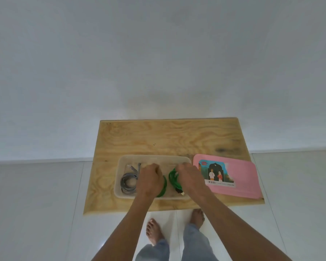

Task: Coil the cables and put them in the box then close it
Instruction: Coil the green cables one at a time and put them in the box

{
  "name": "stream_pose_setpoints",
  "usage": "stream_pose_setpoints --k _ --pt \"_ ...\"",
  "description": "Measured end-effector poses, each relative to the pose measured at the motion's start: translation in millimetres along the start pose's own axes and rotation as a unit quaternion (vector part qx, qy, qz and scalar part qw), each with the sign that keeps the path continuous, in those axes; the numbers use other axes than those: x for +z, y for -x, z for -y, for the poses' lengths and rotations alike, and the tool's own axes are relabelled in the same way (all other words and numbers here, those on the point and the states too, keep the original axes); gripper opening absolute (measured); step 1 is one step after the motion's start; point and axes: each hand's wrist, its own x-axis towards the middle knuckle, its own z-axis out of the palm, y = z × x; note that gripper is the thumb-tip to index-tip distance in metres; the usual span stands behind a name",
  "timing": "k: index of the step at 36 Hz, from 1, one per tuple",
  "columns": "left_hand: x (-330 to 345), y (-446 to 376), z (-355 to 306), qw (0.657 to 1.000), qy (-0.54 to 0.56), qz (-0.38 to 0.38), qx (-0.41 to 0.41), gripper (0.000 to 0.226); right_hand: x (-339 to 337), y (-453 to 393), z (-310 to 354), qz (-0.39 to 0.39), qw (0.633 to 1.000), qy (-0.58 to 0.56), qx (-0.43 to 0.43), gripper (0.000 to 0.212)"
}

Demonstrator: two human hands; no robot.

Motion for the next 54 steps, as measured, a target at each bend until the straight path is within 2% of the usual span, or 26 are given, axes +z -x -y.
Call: stream_pose_setpoints --k 3,6,10,14,17,21,23,28,33,40,46,54 --pt "-12 3 22 0.984 -0.056 -0.169 0.0 0.021 5 -2 2 0.003 1.0 -0.025 0.012 0.027" --pt "-18 1 50 0.958 -0.134 -0.253 -0.034 0.035 7 -6 2 0.003 0.998 -0.056 0.035 0.029" --pt "-22 0 76 0.966 -0.108 -0.214 -0.096 0.051 7 -10 0 -0.003 0.992 -0.106 0.063 0.032" --pt "-18 3 82 0.981 0.006 -0.163 -0.105 0.051 9 -15 -1 -0.005 0.989 -0.129 0.071 0.037" --pt "-14 7 83 0.982 0.028 -0.159 -0.103 0.055 8 -17 -1 0.002 0.988 -0.138 0.072 0.033" --pt "-17 3 87 0.979 0.058 -0.147 -0.126 0.081 6 -17 1 0.008 0.991 -0.109 0.073 0.029" --pt "-18 2 89 0.979 0.069 -0.142 -0.128 0.087 7 -16 4 0.025 0.996 -0.065 0.059 0.025" --pt "-18 1 92 0.976 0.086 -0.148 -0.133 0.087 7 -13 12 0.056 0.998 0.035 0.008 0.024" --pt "-18 0 93 0.975 0.096 -0.148 -0.137 0.087 4 -11 9 0.031 0.988 0.15 -0.029 0.023" --pt "-16 -1 97 0.975 0.102 -0.146 -0.134 0.085 8 -16 9 0.039 0.996 0.079 0.012 0.021" --pt "-18 -1 97 0.974 0.102 -0.148 -0.135 0.085 21 -18 9 0.079 0.995 0.053 -0.001 0.022" --pt "-22 2 90 0.973 0.116 -0.137 -0.142 0.085 15 -17 5 0.073 0.996 0.044 0.006 0.023"
